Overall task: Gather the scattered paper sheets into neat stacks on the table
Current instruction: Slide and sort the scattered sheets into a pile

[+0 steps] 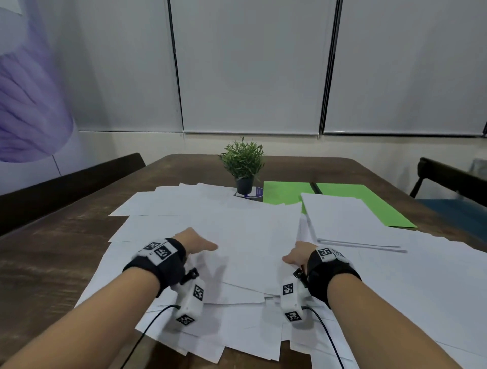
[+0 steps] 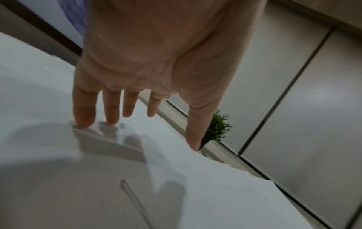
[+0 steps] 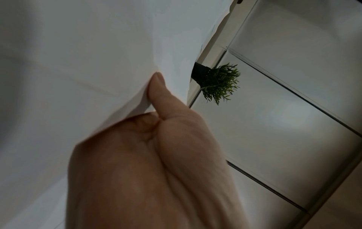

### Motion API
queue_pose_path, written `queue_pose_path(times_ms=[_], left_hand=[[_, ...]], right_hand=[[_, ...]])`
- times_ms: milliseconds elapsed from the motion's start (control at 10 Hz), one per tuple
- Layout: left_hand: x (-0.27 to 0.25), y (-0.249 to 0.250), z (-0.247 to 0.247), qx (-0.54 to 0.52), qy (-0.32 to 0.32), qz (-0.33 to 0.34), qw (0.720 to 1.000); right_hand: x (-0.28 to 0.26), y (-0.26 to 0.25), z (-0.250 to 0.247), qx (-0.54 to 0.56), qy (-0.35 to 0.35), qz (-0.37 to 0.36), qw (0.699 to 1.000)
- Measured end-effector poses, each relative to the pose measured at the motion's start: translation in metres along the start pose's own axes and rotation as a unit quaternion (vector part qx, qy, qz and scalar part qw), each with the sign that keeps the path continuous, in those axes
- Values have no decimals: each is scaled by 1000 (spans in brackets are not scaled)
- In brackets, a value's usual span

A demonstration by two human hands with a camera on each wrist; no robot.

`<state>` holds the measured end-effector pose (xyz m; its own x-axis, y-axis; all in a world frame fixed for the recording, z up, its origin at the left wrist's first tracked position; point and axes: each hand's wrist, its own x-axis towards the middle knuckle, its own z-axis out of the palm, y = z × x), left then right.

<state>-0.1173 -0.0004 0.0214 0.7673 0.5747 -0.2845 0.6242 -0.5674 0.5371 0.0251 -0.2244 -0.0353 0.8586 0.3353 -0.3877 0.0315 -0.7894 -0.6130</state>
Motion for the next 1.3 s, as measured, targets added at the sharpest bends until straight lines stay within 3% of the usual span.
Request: queue_pose_path(times_ms=[100,200,300,400,500,600,700,800,900,1000,1100,1300], left_hand=[[10,-12,-2,-10,-8,-55,998],[20,-23,9,-169,-27,-86,981],[21,-23,17,-259,-49,-94,960],[25,-16,17,-161,-49,-86,982],[24,-11,14,-41,-26,-74,996],[31,-12,19,-105,9,-65,992],[40,-17,23,-197,104,-69,972],[47,-25,13,-205,147,-15,968],[52,-31,8,-268,88,54,958],[40,-25,8,-357,32,83,930],[31,-18,3,-365,90,141,916],[12,3,-28,-452,142,278,835]], right_hand=[[1,1,2,68,2,4,998],[5,2,-2,-2,-7,13,1000],[12,9,1,-39,7,-28,999],[12,15,1,27,5,-51,998],[5,16,0,59,12,-55,997],[4,17,2,82,12,-76,994],[5,19,3,114,3,-81,990],[0,21,2,147,-1,-91,985],[-4,22,1,206,-20,-109,972],[-10,16,4,265,-22,-130,955],[-20,4,0,317,-6,-154,936],[-45,-48,-25,387,27,-260,884]])
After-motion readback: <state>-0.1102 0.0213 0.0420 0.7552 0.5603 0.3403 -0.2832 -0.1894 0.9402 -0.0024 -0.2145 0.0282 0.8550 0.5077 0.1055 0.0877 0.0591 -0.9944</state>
